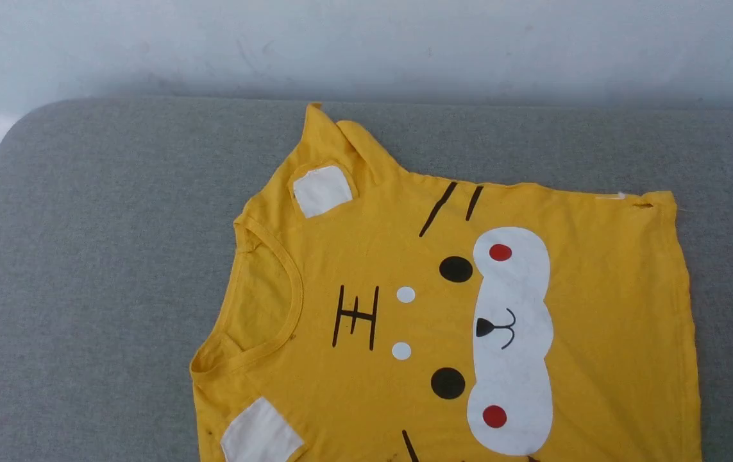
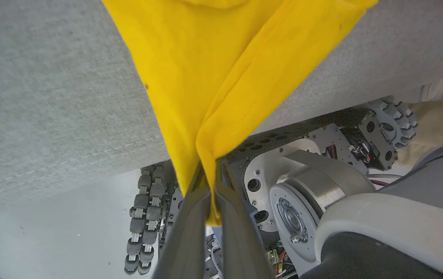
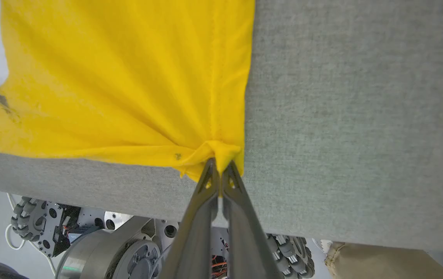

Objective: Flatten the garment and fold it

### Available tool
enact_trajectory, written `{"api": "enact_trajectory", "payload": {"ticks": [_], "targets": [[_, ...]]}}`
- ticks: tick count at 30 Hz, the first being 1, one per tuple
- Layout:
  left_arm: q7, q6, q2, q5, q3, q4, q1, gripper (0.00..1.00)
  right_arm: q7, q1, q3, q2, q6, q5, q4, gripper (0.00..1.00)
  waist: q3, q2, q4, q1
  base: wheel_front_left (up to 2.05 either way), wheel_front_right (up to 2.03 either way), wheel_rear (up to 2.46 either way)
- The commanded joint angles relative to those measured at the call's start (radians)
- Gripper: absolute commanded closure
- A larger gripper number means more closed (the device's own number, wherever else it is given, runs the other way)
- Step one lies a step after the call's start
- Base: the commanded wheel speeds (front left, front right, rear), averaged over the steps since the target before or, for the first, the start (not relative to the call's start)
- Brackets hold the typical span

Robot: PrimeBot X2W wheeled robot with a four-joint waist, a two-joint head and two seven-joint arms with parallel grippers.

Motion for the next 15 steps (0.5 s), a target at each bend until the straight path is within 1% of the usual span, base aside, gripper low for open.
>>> {"api": "enact_trajectory", "payload": {"ticks": [1, 4, 7, 15], "targets": [[-0.007, 0.009, 0.003, -0.002, 0.01, -0.009, 0.006, 1.0, 0.002, 0.009, -0.011, 0.006, -0.001, 0.004, -0.007, 1.0, -0.003, -0.0001, 0.003, 0.0001, 0.0, 0.0, 0.0], [-0.043, 0.018, -0.005, 0.007, 0.03, -0.034, -0.003, 1.0, -0.017, 0.014, -0.032, 0.021, -0.001, 0.0, -0.036, 1.0, -0.008, -0.0001, 0.01, 0.0001, 0.0, 0.0, 0.0], [-0.092, 0.018, -0.008, 0.037, 0.051, -0.05, -0.034, 1.0, -0.046, 0.005, -0.037, 0.023, -0.001, -0.007, -0.059, 1.0, -0.011, -0.0001, 0.016, 0.0001, 0.0, 0.0, 0.0], [-0.195, 0.001, -0.005, 0.127, 0.084, -0.086, -0.136, 1.0, -0.135, -0.066, -0.036, -0.013, -0.001, -0.022, -0.095, 1.0, 0.002, -0.0001, 0.014, 0.0001, 0.0, 0.0, 0.0]]}}
